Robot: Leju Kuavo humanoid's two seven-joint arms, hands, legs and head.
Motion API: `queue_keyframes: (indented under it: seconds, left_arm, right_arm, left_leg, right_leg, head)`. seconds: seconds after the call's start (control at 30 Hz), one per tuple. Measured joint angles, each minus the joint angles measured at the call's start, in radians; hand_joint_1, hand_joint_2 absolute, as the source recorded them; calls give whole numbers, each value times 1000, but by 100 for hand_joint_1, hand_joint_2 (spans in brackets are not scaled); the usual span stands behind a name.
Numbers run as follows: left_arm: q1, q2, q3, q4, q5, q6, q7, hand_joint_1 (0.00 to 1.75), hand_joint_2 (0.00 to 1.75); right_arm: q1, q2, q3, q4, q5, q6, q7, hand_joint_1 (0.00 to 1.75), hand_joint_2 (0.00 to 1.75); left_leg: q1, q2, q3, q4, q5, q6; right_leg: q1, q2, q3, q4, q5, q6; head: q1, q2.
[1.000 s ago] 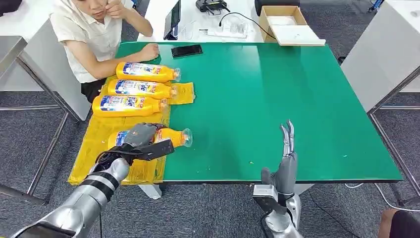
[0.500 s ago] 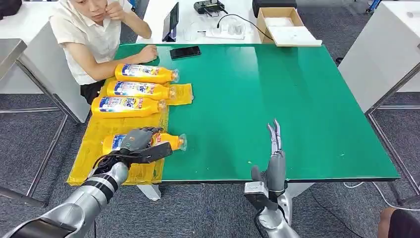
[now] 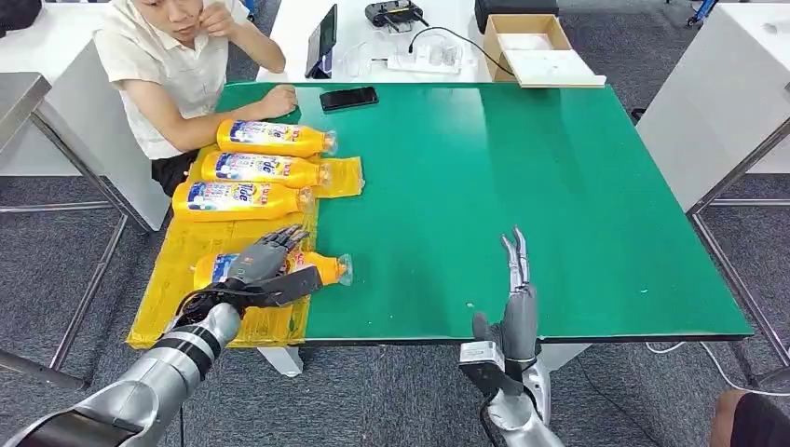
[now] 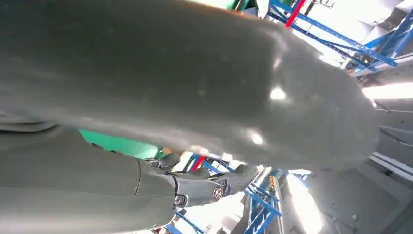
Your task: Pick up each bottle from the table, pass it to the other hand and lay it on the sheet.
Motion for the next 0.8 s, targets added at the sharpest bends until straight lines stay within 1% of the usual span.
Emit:
queue_keyframes:
  seconds: [0.17, 0.2, 0.23, 0.33, 0.57, 0.7, 0.8]
  left_arm:
    - [0, 0, 2, 1, 10, -16, -16, 0, 175]
    - [-5, -2, 11, 3, 44, -78, -59, 0, 175]
    - [-16, -1, 24, 5, 103, -173, -124, 0, 175]
    - [-19, 0, 40, 5, 148, -225, -174, 0, 175]
    - [-13, 10, 59, 5, 199, -250, -221, 0, 175]
    - [7, 14, 76, -14, 257, -245, -272, 0, 175]
    - [62, 11, 105, -91, 330, -167, -306, 0, 175]
  right_arm:
    - [0, -1, 0, 2, -1, 0, 0, 0, 0]
    - [-2, -5, 0, 7, 2, 0, 0, 0, 0]
    - [-12, -18, 0, 22, 9, -10, 0, 0, 0]
    - [-20, -34, 0, 31, -7, -18, 0, 0, 0]
    - [-21, -50, 0, 40, -16, -19, 0, 0, 0]
    - [-21, -58, 0, 43, -19, -22, 0, 0, 0]
    - [-16, -64, 0, 43, -18, -22, 0, 0, 0]
  left_leg:
    - [0, 0, 0, 0, 0, 0]
    - [0, 0, 1, 0, 0, 0]
    - [0, -3, 2, 0, 0, 0]
    - [0, -6, 2, 0, 1, 0]
    - [-1, -6, 2, 0, 1, 0]
    - [0, -6, 2, 0, 1, 0]
    - [0, -4, 2, 0, 1, 0]
  right_leg:
    - [0, 0, 0, 0, 0, 0]
    - [0, 0, 1, 0, 0, 0]
    - [0, -1, 2, 0, 0, 0]
    - [0, -3, 4, 0, 0, 0]
    - [-1, -3, 4, 0, 0, 0]
    - [0, -3, 4, 0, 0, 0]
    - [0, -3, 3, 0, 0, 0]
  head:
    - [0, 0]
    - [0, 0]
    - [0, 0]
    - [0, 0]
    - [0, 0]
    - [0, 0]
    - [0, 0]
